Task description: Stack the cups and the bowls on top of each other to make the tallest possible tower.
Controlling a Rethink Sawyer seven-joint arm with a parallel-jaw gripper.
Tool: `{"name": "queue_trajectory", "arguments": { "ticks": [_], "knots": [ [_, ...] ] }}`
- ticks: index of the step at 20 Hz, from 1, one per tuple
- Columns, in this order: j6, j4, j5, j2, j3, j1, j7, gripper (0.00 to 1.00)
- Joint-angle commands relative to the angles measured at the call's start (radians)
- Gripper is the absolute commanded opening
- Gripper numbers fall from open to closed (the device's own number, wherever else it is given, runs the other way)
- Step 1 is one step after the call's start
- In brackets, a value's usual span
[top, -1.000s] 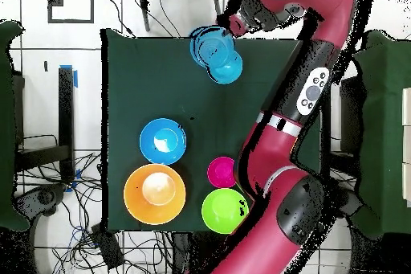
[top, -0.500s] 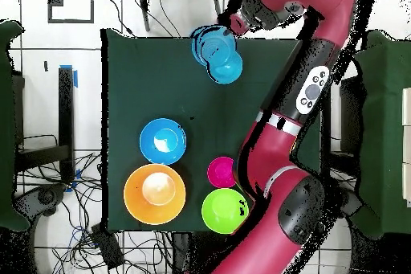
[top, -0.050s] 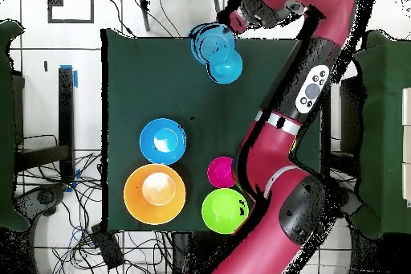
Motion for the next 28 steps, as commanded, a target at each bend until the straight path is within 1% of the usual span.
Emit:
{"name": "queue_trajectory", "arguments": {
  "ticks": [1, 6, 11, 14, 19, 23, 28],
  "knots": [
    [-0.051, -0.130, -0.132, 0.004, -0.012, -0.001, -0.227, 0.00],
    [-0.040, -0.137, -0.158, 0.008, 0.016, -0.005, -0.248, 0.00],
    [-0.041, -0.148, -0.205, 0.011, 0.055, -0.009, -0.269, 0.00],
    [-0.054, -0.143, -0.197, 0.016, 0.059, -0.012, -0.272, 0.00],
    [-0.067, -0.143, -0.213, 0.015, 0.065, -0.013, -0.294, 0.00],
    [-0.061, -0.145, -0.225, 0.017, 0.075, -0.015, -0.298, 0.00],
    [-0.055, -0.141, -0.222, 0.020, 0.079, -0.020, -0.307, 0.00]
  ]
}}
